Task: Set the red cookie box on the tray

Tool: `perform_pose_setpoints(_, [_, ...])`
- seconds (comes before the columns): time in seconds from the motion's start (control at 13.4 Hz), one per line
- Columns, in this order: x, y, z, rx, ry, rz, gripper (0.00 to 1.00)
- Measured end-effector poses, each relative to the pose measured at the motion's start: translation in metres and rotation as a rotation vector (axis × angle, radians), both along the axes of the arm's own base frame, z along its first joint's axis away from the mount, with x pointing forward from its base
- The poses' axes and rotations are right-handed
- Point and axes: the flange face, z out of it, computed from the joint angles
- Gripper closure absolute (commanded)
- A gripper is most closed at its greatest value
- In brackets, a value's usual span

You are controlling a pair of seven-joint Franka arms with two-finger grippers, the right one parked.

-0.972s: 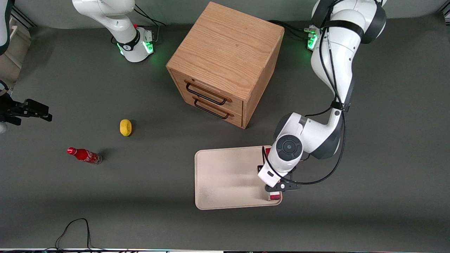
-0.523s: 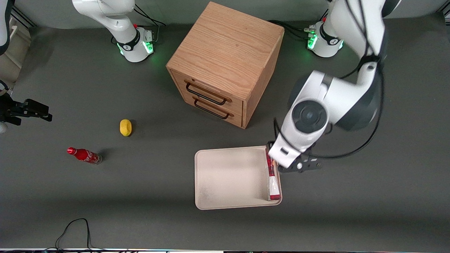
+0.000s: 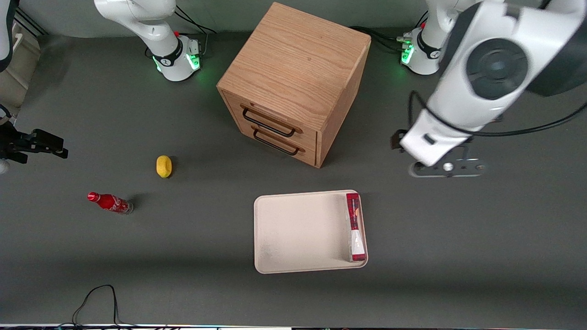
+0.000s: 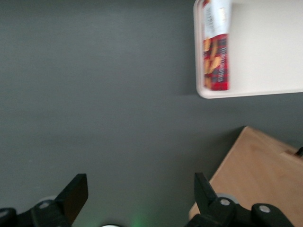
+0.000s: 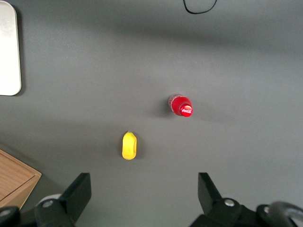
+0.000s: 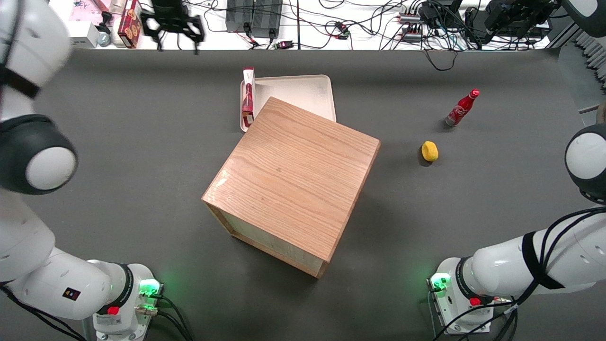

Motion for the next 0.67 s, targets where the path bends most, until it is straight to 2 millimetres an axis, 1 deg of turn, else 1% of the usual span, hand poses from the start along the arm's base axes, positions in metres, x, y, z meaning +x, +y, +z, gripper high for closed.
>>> perform_pose_setpoints(0.15, [-0.006,0.056,0.009,-0.013,0.017,-0.007,0.00])
perform_pose_setpoints(0.37, [-0.014,0.125,0.008,-0.035,0.035,-0.026,0.00])
perform_pose_setpoints(0.52, [-0.016,0.165,0.004,-0.055,0.032,-0.026,0.00])
perform_pose_setpoints(0.67, [-0.014,0.191,0.000,-0.066,0.015,-0.020,0.00])
